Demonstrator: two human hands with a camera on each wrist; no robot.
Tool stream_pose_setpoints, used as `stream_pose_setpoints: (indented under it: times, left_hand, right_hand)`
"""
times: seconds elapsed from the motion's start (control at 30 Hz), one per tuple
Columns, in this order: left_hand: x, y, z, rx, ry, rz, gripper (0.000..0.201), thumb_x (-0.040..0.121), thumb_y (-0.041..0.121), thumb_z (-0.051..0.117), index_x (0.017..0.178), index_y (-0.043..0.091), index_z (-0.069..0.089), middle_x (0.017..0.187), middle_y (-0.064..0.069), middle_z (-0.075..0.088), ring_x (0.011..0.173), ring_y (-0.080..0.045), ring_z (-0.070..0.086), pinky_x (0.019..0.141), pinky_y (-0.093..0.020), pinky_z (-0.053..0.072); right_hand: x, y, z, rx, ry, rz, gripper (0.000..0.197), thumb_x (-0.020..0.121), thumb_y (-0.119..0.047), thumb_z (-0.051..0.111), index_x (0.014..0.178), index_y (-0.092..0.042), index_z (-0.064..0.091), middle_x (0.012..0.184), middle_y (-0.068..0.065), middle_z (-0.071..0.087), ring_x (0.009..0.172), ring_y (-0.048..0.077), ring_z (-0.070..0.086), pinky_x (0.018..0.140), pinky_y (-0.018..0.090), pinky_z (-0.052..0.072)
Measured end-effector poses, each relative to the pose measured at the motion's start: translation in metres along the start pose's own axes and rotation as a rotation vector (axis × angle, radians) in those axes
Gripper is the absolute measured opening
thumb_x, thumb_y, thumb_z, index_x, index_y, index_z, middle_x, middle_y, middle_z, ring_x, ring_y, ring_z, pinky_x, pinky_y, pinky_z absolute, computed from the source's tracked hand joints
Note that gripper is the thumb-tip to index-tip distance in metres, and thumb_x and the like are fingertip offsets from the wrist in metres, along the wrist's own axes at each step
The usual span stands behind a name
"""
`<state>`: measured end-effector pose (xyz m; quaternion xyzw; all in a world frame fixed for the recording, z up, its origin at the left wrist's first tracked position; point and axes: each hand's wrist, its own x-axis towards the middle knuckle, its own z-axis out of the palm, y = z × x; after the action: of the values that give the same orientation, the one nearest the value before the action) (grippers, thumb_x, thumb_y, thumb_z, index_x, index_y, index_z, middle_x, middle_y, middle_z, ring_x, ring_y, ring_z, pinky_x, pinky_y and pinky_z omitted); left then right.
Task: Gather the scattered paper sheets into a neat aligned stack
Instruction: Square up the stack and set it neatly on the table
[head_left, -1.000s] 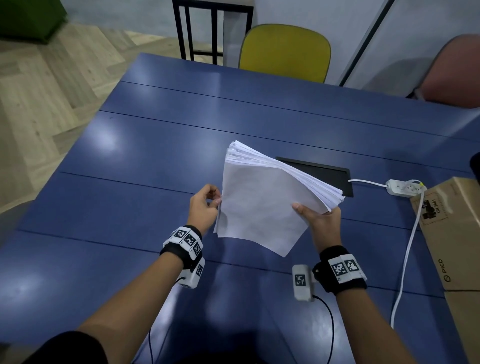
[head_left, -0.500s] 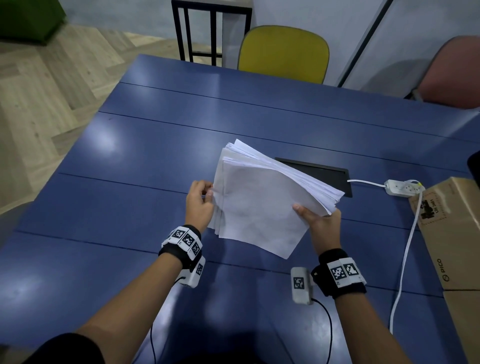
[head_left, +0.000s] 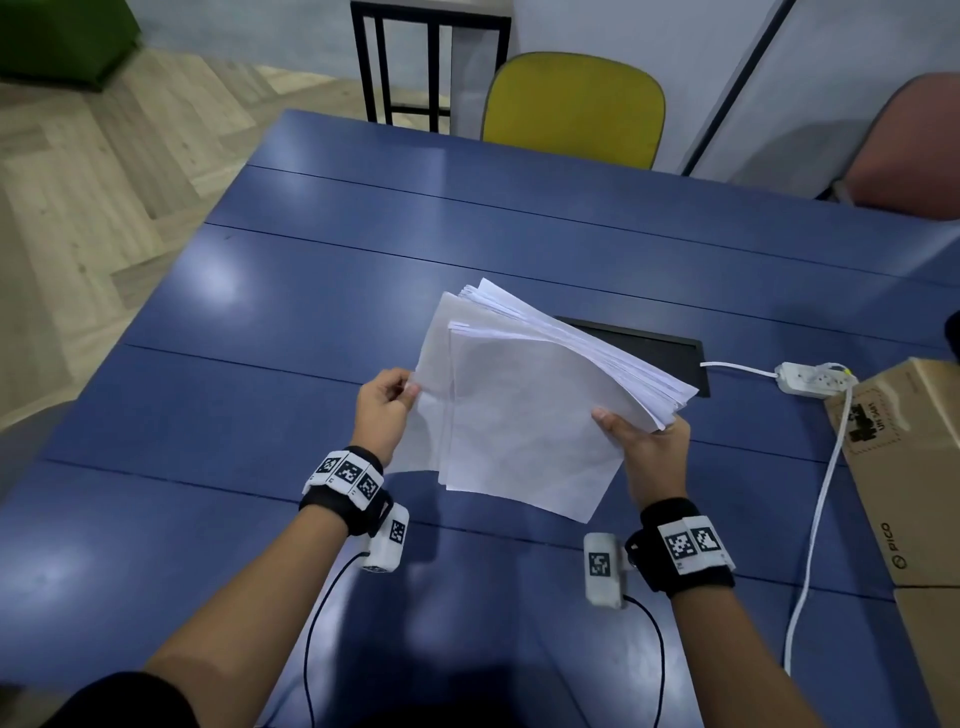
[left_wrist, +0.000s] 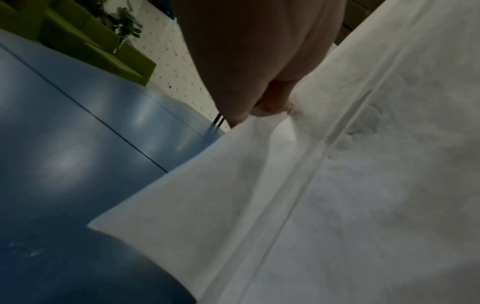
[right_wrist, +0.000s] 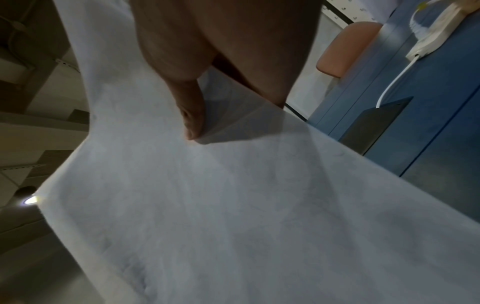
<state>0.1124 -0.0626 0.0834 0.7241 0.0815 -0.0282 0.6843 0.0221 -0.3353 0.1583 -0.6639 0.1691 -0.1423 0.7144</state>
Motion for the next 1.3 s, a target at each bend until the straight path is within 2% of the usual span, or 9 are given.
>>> stream_pose_setpoints:
  times: [0.1,0.2,0.37,0.5,0.7,0.87,1.1,1.2,1.3]
  left_hand:
    - [-0.003,0.008,-0.01,-0.019,-0.086,0.019,0.014,0.087,-0.007,0.058,0.093,0.005,0.062,0.091,-0.012,0.062,0.083,-0.021,0.055,0.079,-0.032,0.045]
    - [-0.008,0.023,-0.011,-0.079,-0.213,0.034,0.03,0.079,-0.008,0.068,0.1,0.013,0.064,0.097,-0.007,0.068,0.088,-0.015,0.065,0.085,-0.029,0.055]
    - [-0.008,0.033,-0.006,-0.068,-0.182,0.06,0.02,0.078,-0.005,0.071,0.096,0.004,0.07,0.094,-0.008,0.073,0.091,-0.021,0.067,0.087,-0.033,0.055]
    - [-0.004,0.026,-0.014,-0.076,-0.065,0.028,0.021,0.076,-0.006,0.072,0.087,0.013,0.072,0.079,0.012,0.075,0.079,-0.006,0.069,0.08,-0.023,0.055]
    - [-0.005,0.038,-0.025,-0.029,-0.234,-0.048,0.024,0.072,-0.004,0.076,0.093,0.005,0.07,0.084,0.002,0.075,0.077,-0.012,0.07,0.069,-0.024,0.057]
    - [0.002,0.042,-0.02,0.135,-0.269,-0.019,0.011,0.082,0.007,0.071,0.093,0.01,0.072,0.077,0.015,0.074,0.075,-0.004,0.07,0.072,-0.021,0.057]
    - [0.004,0.034,-0.063,0.119,-0.036,-0.001,0.02,0.085,-0.003,0.064,0.087,0.016,0.068,0.064,0.027,0.069,0.066,0.007,0.066,0.066,-0.01,0.052]
    - [0.009,0.034,-0.08,0.102,0.091,0.004,0.013,0.086,0.001,0.064,0.092,0.012,0.069,0.067,0.021,0.071,0.069,0.0,0.067,0.074,-0.024,0.054]
    - [0.018,0.042,-0.083,0.081,0.237,0.045,0.02,0.088,0.005,0.062,0.108,0.001,0.067,0.097,-0.007,0.071,0.087,-0.021,0.067,0.09,-0.042,0.054]
  right_hand:
    - [0.001,-0.002,-0.002,-0.002,-0.028,0.003,0.029,0.076,0.009,0.073,0.095,-0.013,0.074,0.099,0.012,0.072,0.094,0.028,0.068,0.093,0.048,0.054]
    - [0.001,-0.001,-0.003,-0.005,-0.04,-0.003,0.029,0.076,0.01,0.073,0.092,-0.014,0.074,0.096,0.008,0.074,0.091,0.025,0.069,0.088,0.042,0.056]
    - [0.004,-0.001,-0.001,-0.024,-0.042,-0.01,0.021,0.074,0.01,0.074,0.083,-0.009,0.072,0.076,-0.007,0.075,0.07,0.01,0.07,0.066,0.025,0.057]
    - [0.007,0.001,-0.003,-0.003,-0.008,-0.036,0.023,0.075,0.009,0.075,0.095,-0.002,0.073,0.093,0.008,0.073,0.086,0.021,0.069,0.083,0.035,0.057]
    - [0.011,0.008,-0.007,-0.042,-0.082,-0.003,0.026,0.077,0.006,0.074,0.098,-0.009,0.075,0.102,0.011,0.073,0.097,0.026,0.068,0.092,0.042,0.053]
    - [0.017,0.01,-0.007,-0.02,0.02,-0.006,0.018,0.077,0.005,0.074,0.093,-0.003,0.072,0.084,-0.005,0.074,0.083,0.019,0.069,0.086,0.039,0.054]
    - [0.028,0.01,-0.035,0.051,0.237,0.031,0.017,0.078,0.004,0.073,0.079,-0.013,0.074,0.077,-0.004,0.076,0.073,0.02,0.07,0.078,0.045,0.057]
    - [0.032,0.007,-0.049,0.018,0.262,0.001,0.016,0.077,0.002,0.075,0.083,-0.013,0.075,0.081,-0.004,0.076,0.082,0.026,0.068,0.083,0.046,0.057]
    - [0.033,-0.001,-0.056,-0.013,0.238,-0.022,0.019,0.077,0.003,0.074,0.085,-0.014,0.073,0.079,-0.006,0.076,0.078,0.019,0.07,0.079,0.039,0.058]
